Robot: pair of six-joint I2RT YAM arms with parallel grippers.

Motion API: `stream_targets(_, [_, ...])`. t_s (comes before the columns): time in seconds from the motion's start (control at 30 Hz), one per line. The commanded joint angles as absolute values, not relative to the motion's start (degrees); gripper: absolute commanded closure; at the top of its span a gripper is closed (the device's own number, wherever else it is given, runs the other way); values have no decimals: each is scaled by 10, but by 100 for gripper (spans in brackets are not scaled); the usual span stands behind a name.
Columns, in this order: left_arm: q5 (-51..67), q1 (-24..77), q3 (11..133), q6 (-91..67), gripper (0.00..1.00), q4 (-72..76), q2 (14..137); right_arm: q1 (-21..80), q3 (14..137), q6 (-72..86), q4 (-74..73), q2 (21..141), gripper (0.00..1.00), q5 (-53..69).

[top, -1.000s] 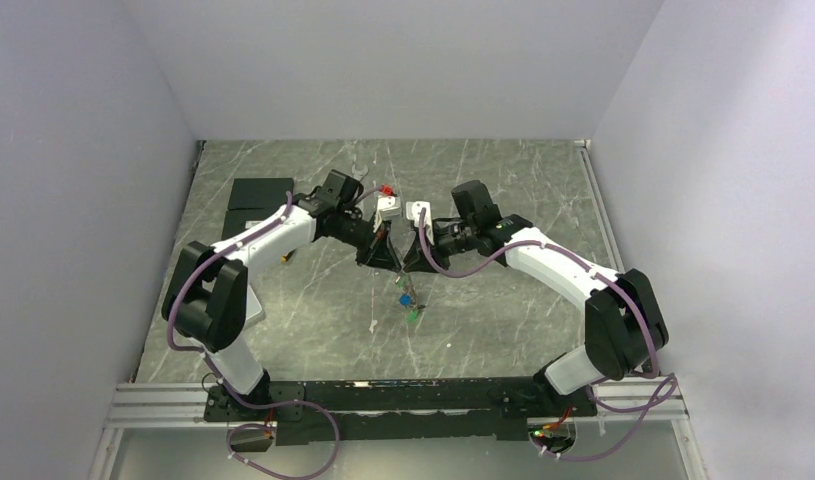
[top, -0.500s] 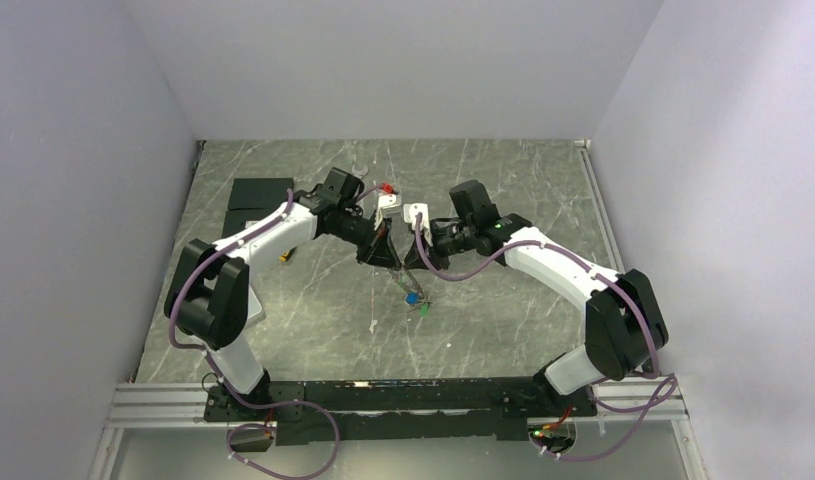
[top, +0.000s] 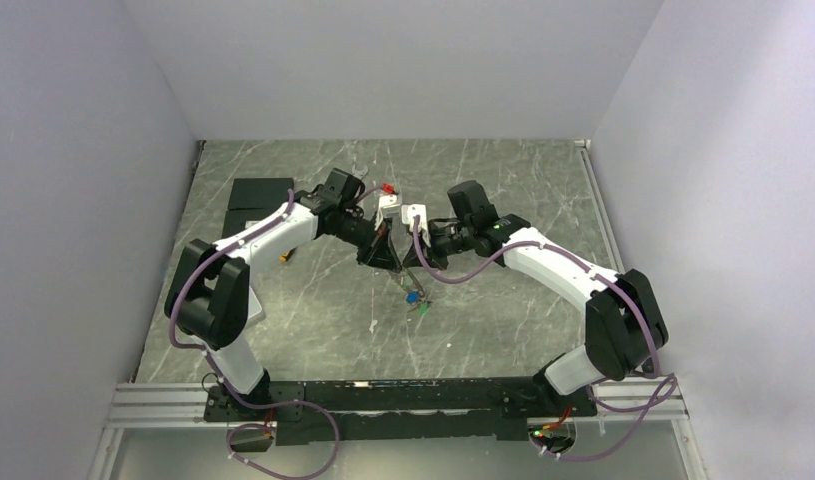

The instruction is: Remove the keys from the keyring

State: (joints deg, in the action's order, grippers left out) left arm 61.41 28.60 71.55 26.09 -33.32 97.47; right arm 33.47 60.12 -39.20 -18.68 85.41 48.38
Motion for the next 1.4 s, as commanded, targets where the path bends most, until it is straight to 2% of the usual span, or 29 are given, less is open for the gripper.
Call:
stream_targets(0.0, [630,284,733,252,91,-306,968,339,605,-375,-157,850,100,486])
stream_targets(0.1, [639,272,718,227,73,-283,962,328,591,-325,-109,844,100,494])
stream_targets(0.2, [651,254,704,193,66,-252,958,321,571,-268,-51,840,100,504])
stream_targets(0.43, [673,230,675,142,64,-205,958,311,514,-188,60,834,100,520])
stream_targets(0.73, [699,229,654,126,60,-183,963,301,486,-126,129,831,100,508])
stream_targets(0.93, [714,229,644,125,61,-180,961,296,470,-98,166,832,100,498])
stream_targets(1.37, [718,229,634,77,78,-131,978,283,434,-2,283,839,100,517])
